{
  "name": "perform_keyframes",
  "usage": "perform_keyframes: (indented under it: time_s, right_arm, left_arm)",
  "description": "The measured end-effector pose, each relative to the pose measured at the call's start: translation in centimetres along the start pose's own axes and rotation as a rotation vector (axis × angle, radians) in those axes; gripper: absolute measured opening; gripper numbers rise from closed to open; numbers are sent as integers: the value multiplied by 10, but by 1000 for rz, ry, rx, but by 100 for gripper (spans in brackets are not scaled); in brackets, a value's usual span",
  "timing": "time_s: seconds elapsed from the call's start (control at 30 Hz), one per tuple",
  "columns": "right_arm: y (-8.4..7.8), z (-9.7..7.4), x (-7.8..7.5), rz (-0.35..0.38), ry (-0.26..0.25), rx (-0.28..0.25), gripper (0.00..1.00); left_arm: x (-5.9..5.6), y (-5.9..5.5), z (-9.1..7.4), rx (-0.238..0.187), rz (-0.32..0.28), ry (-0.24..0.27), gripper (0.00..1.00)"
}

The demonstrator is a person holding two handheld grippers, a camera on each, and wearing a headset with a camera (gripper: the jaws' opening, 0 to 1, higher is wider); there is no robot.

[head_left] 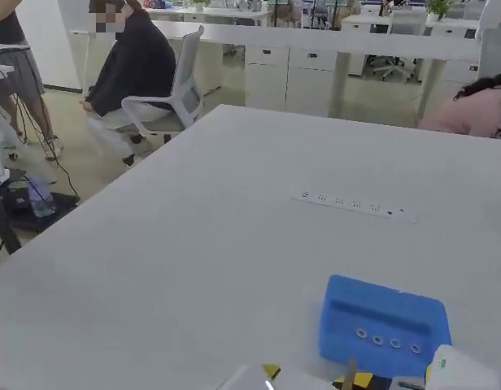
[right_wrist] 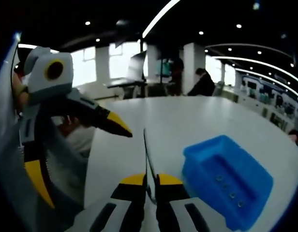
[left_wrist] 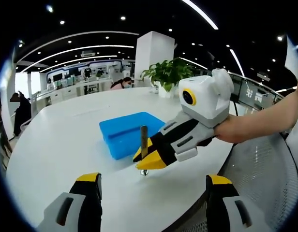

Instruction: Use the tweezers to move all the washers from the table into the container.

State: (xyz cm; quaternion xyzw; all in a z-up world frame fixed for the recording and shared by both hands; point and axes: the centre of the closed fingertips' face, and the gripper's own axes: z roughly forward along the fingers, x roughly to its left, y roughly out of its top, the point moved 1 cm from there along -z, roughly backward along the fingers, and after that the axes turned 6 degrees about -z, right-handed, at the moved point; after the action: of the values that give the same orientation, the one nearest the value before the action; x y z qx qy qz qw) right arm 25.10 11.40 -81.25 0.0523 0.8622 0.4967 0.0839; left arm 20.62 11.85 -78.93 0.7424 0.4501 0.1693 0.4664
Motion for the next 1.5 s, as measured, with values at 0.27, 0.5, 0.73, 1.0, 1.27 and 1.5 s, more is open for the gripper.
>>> perform_keyframes:
  time_s: [0.27, 0.5, 0.73, 1.0, 1.27, 1.5]
  right_arm:
    - [-4, -4, -7, 40, 13, -4, 3]
    - [5, -9, -14, 135, -2, -51, 3]
    - [35, -20, -41, 139, -44, -133, 3]
    - [71, -29, -93, 123, -154, -239, 3]
    - [56, -10, -126, 113, -222, -174, 4]
    - [40, 5, -127, 105, -202, -134, 4]
  left_arm:
    - [-2, 2, -1, -11, 22, -7, 89]
    - [-2, 0, -1, 3, 21, -10, 88]
    - [-4, -2, 0, 15, 17, -20, 88]
    - [-2, -2, 1, 19, 13, -17, 88]
    - [-2, -3, 1, 27, 18, -15, 88]
    - [-1, -2, 1, 25, 17, -9, 88]
